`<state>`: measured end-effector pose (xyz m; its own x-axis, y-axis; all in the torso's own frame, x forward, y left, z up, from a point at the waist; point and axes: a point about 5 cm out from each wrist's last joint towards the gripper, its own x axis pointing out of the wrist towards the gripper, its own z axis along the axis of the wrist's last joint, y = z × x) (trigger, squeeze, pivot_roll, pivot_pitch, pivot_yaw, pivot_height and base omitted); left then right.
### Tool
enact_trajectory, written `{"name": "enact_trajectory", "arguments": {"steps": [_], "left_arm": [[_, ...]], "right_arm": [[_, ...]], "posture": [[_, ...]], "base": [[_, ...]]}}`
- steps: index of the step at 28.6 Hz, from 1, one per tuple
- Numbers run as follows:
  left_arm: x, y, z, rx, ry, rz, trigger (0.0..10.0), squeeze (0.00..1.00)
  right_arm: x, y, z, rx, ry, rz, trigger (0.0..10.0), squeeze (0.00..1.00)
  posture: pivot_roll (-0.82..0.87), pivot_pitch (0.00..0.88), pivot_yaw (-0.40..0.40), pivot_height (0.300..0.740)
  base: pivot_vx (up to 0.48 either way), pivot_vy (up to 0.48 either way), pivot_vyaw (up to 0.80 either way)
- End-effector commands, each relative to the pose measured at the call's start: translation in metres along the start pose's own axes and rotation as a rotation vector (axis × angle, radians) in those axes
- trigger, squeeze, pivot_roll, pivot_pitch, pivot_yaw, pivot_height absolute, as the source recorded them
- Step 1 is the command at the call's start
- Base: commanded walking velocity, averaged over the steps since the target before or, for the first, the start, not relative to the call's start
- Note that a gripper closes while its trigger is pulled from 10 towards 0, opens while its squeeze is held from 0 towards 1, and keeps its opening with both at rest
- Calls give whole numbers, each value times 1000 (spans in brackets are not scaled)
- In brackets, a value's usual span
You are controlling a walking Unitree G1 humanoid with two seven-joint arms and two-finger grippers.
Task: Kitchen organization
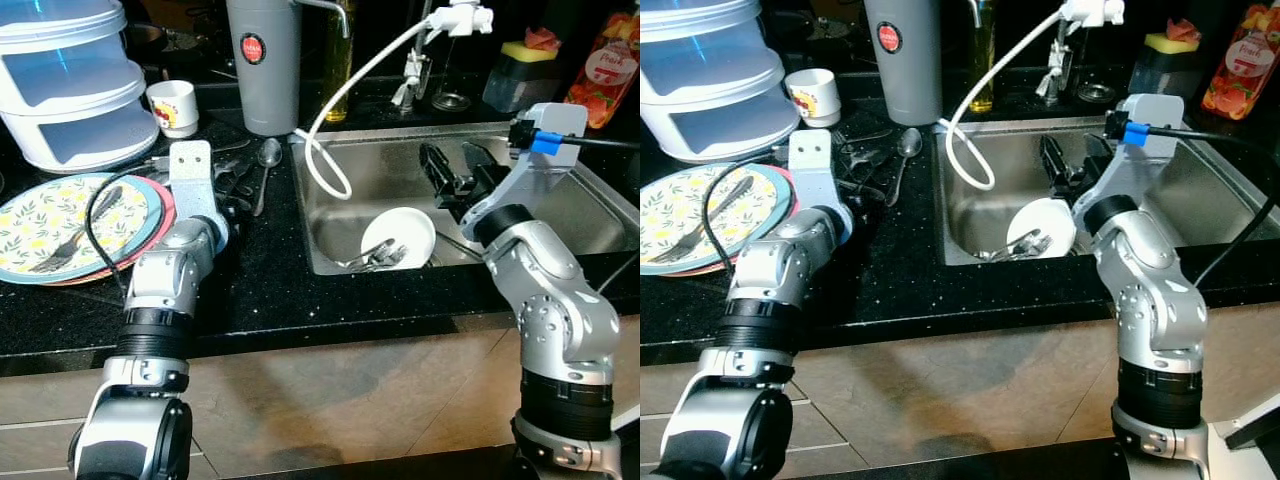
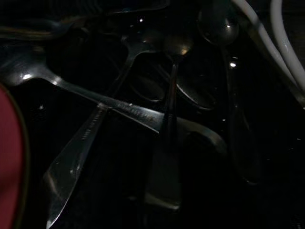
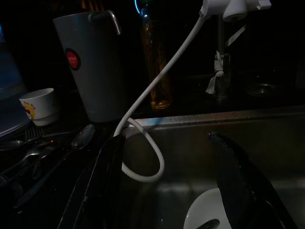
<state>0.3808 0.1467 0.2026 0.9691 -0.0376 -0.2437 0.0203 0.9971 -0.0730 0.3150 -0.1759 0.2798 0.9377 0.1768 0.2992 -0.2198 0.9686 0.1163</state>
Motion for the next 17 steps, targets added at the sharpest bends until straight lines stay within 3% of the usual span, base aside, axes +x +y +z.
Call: {"name": "enact_trajectory", "arguments": {"steps": [1, 10, 12, 13, 14, 15, 16, 17], "left_arm": [[1, 7, -11, 53, 37, 45, 0, 0], [-2, 8, 2, 115, -42, 71, 0, 0], [-7, 2, 16, 149, -149, 47, 0, 0], [-10, 0, 23, 163, -204, 38, 863, 0], [-10, 0, 23, 163, -204, 38, 863, 0], [-12, -3, 29, 185, -256, 35, 10000, 0], [-18, -8, 39, 195, -348, 11, 10000, 0], [-20, -11, 42, 200, -377, 1, 10000, 0]], "right_arm": [[-2, 0, 2, 0, -13, 6, 10000, 0], [0, 2, 2, 2, -13, 15, 10000, 0], [0, 2, 2, 3, -13, 14, 10000, 0], [0, 2, 2, 3, -12, 14, 10000, 0], [0, 2, 2, 3, -12, 14, 10000, 0], [-1, 2, 2, 3, -12, 13, 10000, 0], [-1, 1, 2, 4, -12, 9, 10000, 0], [-1, 1, 2, 3, -11, 8, 10000, 0]], "posture": [[-15, 33, 30, 740], [-10, 31, 27, 740], [-9, 32, 27, 740], [-9, 32, 27, 740], [-9, 32, 27, 740], [-9, 32, 27, 740], [-11, 35, 28, 740], [-11, 35, 28, 740]], "base": [[0, 0, 0], [0, 0, 0], [0, 0, 0], [0, 0, 0], [0, 0, 0], [0, 0, 0], [0, 0, 0], [0, 0, 0]]}}
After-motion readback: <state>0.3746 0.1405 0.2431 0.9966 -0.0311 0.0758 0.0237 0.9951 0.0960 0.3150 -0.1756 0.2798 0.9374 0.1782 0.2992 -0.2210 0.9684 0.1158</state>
